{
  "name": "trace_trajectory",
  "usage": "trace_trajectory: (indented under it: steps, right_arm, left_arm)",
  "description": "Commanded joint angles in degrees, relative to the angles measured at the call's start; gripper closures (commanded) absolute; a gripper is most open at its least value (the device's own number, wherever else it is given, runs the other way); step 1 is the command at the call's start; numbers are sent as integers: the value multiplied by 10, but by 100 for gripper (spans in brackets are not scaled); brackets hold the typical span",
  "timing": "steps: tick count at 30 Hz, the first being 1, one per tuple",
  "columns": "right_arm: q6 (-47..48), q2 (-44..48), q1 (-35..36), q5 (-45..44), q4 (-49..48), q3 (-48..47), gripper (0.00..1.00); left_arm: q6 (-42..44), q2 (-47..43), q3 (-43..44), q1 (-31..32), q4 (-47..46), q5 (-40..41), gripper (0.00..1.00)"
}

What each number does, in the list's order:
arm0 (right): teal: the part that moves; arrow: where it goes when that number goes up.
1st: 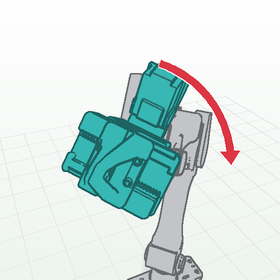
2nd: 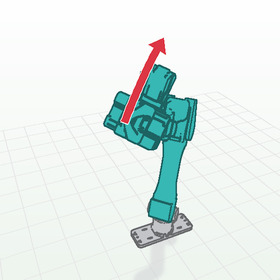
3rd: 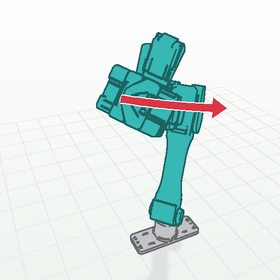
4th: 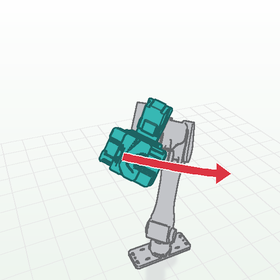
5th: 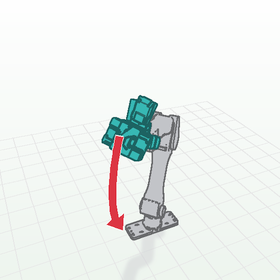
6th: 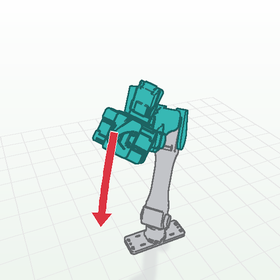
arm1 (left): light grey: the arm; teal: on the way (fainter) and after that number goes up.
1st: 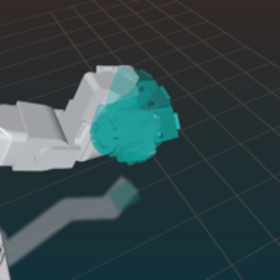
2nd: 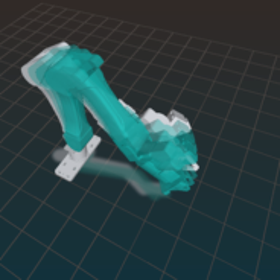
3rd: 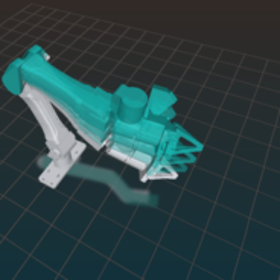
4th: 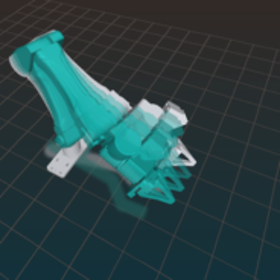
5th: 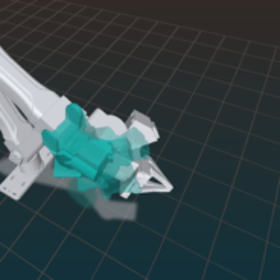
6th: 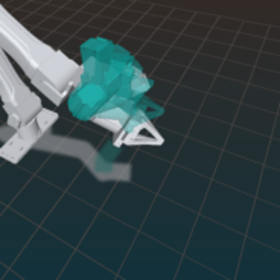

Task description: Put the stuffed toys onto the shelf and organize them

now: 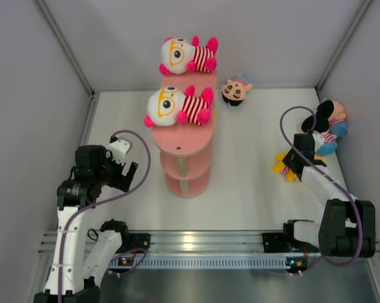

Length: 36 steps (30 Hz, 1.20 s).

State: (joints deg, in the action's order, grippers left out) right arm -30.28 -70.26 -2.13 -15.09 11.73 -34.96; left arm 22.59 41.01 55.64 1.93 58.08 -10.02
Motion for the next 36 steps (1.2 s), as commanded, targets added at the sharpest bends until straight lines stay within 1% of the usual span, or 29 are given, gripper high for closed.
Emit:
trace_trajectory:
  steps: [1,3,4,5,6,7,8,10,11,13,14,16,17,18,19,20,21,22,26,29,31,32,33,34,35,36]
  right_arm:
    - [9,28,6,38,-12,6,100]
    - [14,59,6,80,-2,-5,100]
    - [15,98,6,94,4,-13,100]
    - [15,119,6,123,13,-24,100]
    - [16,140,7,141,20,-53,100]
    - [24,179,8,185,28,-70,100]
    - [32,197,10,211,29,-110,100]
    - [71,235,17,276,25,-156,100]
    - [80,244,38,336,26,-199,100]
    - [102,262,67,379,37,-239,100]
    - [108,268,77,414,43,-272,100]
    - [114,283,92,457,43,-299,100]
    - [115,286,95,520,37,-326,100]
    - [108,286,97,561,31,-338,100]
    - [98,283,98,641,21,-349,100]
    - [84,283,100,677,-13,-362,100]
    - [50,282,104,703,-35,-364,100]
    - [38,282,109,739,-47,-368,100]
    - [30,274,150,778,-50,-395,100]
    - [-6,266,199,794,-99,-393,100]
    - [-8,255,250,793,-112,-395,100]
    - [1,248,270,786,-110,-404,100]
    - [24,241,307,779,-99,-412,100]
    - [39,221,326,770,-69,-423,100]
    - [55,208,365,750,-52,-446,100]
    - [86,194,389,739,-37,-458,100]
  left_arm:
    - [-8,-4,9,-2,-18,-3,1]
    - [-8,-4,16,-2,-12,-8,1]
    - [-6,-3,25,-2,-10,-14,1]
    - [-5,-4,32,-2,-6,-18,1]
    - [-4,-3,39,-2,4,-20,1]
    - [1,-6,56,-2,10,-25,1]
    - [4,-8,66,-2,17,-26,1]
    - [19,-20,97,-2,41,-33,2]
    - [26,-25,109,-2,51,-46,2]
    - [47,-42,141,-2,78,-68,4]
    - [54,-48,152,-2,86,-99,4]
    - [71,-62,176,-2,105,-129,4]
    - [76,-66,183,-2,112,-148,4]
    - [80,-66,189,-2,119,-182,4]
    - [83,-65,197,-2,126,-199,4]
    - [82,-64,199,-2,125,-212,2]
    - [83,-63,201,-2,125,-233,1]
    - [83,-60,201,-3,125,-240,1]
    - [88,-56,209,-2,126,-271,1]
    - [118,-52,201,-2,125,-286,2]
    - [126,-43,200,-2,125,-291,1]
    - [127,-40,203,-2,124,-303,1]
    - [130,-40,210,-2,124,-315,2]
    - [130,-37,215,-2,125,-322,1]
    - [131,-34,221,-2,125,-343,1]
    - [130,-31,236,-2,124,-351,1]
